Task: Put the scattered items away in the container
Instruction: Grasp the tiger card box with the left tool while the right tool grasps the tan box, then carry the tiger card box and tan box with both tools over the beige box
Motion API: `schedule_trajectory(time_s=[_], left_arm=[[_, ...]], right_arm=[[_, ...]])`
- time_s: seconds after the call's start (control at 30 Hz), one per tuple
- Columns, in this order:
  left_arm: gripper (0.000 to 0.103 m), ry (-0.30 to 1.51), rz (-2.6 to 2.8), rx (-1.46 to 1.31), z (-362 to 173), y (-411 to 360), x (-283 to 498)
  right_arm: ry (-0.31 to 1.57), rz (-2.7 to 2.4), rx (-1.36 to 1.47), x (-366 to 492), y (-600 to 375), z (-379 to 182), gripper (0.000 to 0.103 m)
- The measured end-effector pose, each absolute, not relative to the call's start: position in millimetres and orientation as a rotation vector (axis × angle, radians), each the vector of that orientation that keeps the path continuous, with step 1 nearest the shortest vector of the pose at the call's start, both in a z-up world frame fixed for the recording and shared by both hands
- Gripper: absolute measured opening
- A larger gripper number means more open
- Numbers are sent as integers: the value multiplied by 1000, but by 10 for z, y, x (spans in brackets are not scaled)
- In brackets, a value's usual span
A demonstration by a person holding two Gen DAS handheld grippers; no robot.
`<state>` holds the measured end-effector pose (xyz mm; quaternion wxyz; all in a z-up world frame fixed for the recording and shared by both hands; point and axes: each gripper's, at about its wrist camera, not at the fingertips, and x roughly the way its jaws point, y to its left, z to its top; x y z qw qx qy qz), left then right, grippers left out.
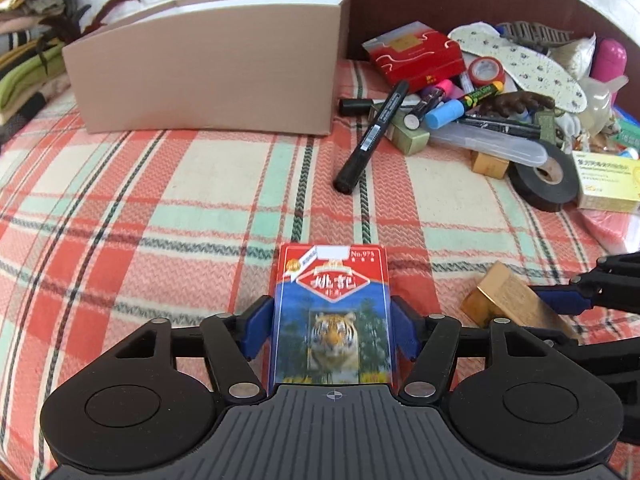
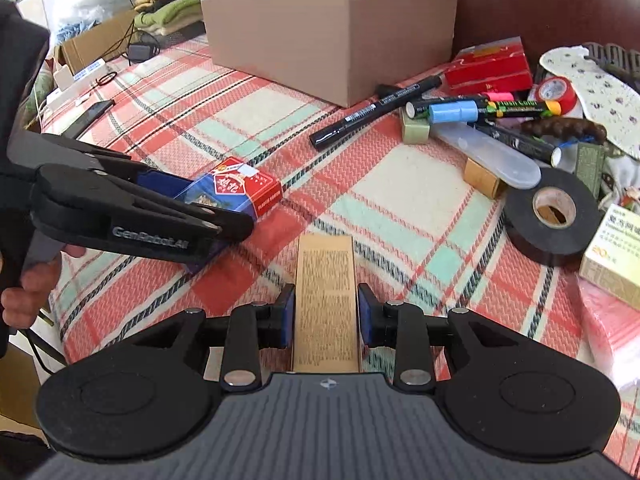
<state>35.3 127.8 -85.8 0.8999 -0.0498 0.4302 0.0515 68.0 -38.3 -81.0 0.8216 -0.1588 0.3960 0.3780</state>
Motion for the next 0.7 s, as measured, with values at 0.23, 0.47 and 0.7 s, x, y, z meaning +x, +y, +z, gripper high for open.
schedule_trajectory(time_s=[0.23, 0.47, 0.7], left_arm=[[61, 887, 91, -126, -737, 1301, 329], [61, 777, 113, -133, -246, 1447, 275], [61, 665, 178, -82, 359, 1732, 496]], right_arm=[[817, 871, -369, 682, -309, -742, 34], [739, 945, -352, 809, -172, -291, 34], [636, 987, -366, 1048, 180, 258, 34]])
